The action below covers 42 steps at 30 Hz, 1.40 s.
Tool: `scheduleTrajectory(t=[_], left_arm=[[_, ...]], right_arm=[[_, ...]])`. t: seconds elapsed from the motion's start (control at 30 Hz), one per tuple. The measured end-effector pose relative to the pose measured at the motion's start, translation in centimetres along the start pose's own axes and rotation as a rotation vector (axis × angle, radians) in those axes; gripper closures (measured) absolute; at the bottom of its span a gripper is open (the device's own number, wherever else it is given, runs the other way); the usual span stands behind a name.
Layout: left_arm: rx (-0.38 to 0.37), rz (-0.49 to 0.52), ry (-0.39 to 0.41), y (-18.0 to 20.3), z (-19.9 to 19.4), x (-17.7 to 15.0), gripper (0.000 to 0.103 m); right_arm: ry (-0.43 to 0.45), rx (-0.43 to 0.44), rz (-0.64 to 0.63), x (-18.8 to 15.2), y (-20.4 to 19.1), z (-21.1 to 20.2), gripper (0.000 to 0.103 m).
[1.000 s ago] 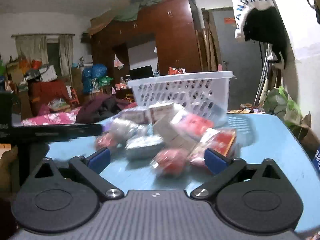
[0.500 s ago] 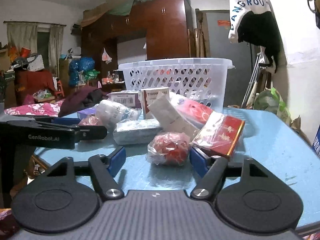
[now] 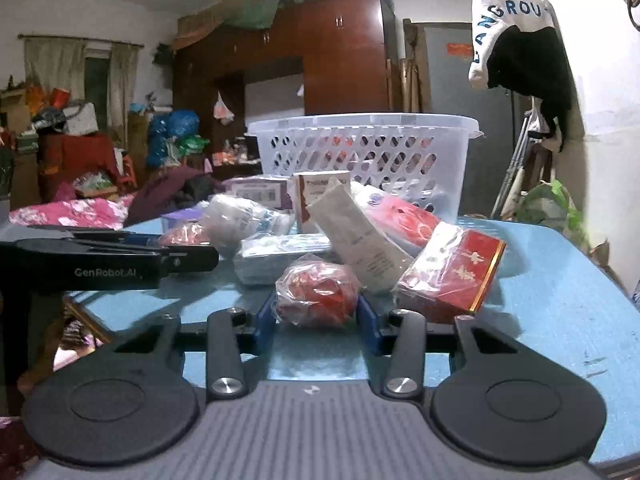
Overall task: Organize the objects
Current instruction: 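Grasp the red-wrapped pack with the left tool while the right tool grasps another red pack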
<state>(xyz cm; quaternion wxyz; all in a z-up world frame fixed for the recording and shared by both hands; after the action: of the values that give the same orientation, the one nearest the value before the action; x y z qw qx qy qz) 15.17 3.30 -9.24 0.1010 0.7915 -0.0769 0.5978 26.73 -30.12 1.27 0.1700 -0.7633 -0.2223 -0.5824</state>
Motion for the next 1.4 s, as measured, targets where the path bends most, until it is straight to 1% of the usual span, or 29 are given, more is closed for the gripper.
scheduleTrajectory(t=[0.2,0.47,0.73,0.93,1.0,1.03,1.07,1.1,1.13,1.2,1.23,1.27,1.3,1.33,1.37,1.4], left_arm=[[-0.014,0.017,0.054,0.4,-1.7,0.4,0.049],[-0.039,0.014,0.076,0.5,-2.2,0.6,0.049],[-0.057,0.008,0.119,0.6,-3.3,1.2,0.049],[-0.050,-0.010,0.148,-0.4,-3.7,3.0,0.049],[-0.057,-0.001,0.166,-0.5,-3.4,4.4,0.049],[-0.061,0.009,0.181,-0.6,-3.2,5.4,0.049],[-0.063,0.019,0.199,-0.6,-2.9,6.9,0.049],[-0.069,0.024,0.210,-0.8,-2.3,8.6,0.049],[-0.080,0.018,0.215,-0.9,-1.5,10.4,0.049],[-0.089,-0.016,0.193,-1.6,1.1,14.0,0.049],[-0.088,-0.041,0.171,-2.0,3.0,15.8,0.049],[-0.080,-0.061,0.146,-2.4,4.6,16.9,0.049],[-0.074,-0.092,0.113,-2.8,6.6,17.9,0.049],[-0.066,-0.111,0.067,-3.1,8.9,18.6,0.049],[-0.051,-0.110,0.021,-3.3,10.7,18.8,0.049],[-0.033,-0.108,-0.019,-3.4,12.3,18.9,0.049]], right_arm=[[0.047,0.018,0.013,0.5,0.1,-1.6,0.056],[0.056,0.021,0.020,0.8,0.5,-1.7,0.056],[0.096,0.039,0.041,1.7,0.6,-2.9,0.056],[0.123,0.039,0.035,3.8,1.2,-3.0,0.056],[0.127,0.047,0.041,4.8,1.7,-2.7,0.056],[0.125,0.065,0.056,5.6,2.1,-2.4,0.056],[0.126,0.100,0.074,6.8,2.5,-2.0,0.056],[0.132,0.116,0.079,8.2,2.8,-1.4,0.056],[0.142,0.113,0.078,9.9,3.2,-0.7,0.056],[0.165,0.090,0.046,13.7,3.7,1.3,0.056],[0.167,0.065,0.035,15.5,4.1,2.7,0.056],[0.165,0.035,0.018,17.2,4.5,4.3,0.056],[0.148,0.014,0.013,18.4,5.1,6.0,0.056],[0.103,0.013,0.019,19.2,5.6,8.0,0.056],[0.048,0.009,0.015,19.7,6.1,10.1,0.056],[0.008,-0.015,0.003,19.9,6.4,11.6,0.056]])
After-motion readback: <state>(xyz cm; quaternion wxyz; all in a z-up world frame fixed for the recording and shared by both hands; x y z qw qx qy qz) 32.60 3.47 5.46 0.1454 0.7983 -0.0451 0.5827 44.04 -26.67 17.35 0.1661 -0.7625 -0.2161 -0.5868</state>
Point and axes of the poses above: each gripper's, at about its wrist camera, not at the fingertips, and z roughly the way its jaws point, y to its right, x to its top, the point moved 7 cm from there along z, roughly the way its jaws point, and after that the axes turned 7 degrees about -x, right-handed, at the moved point
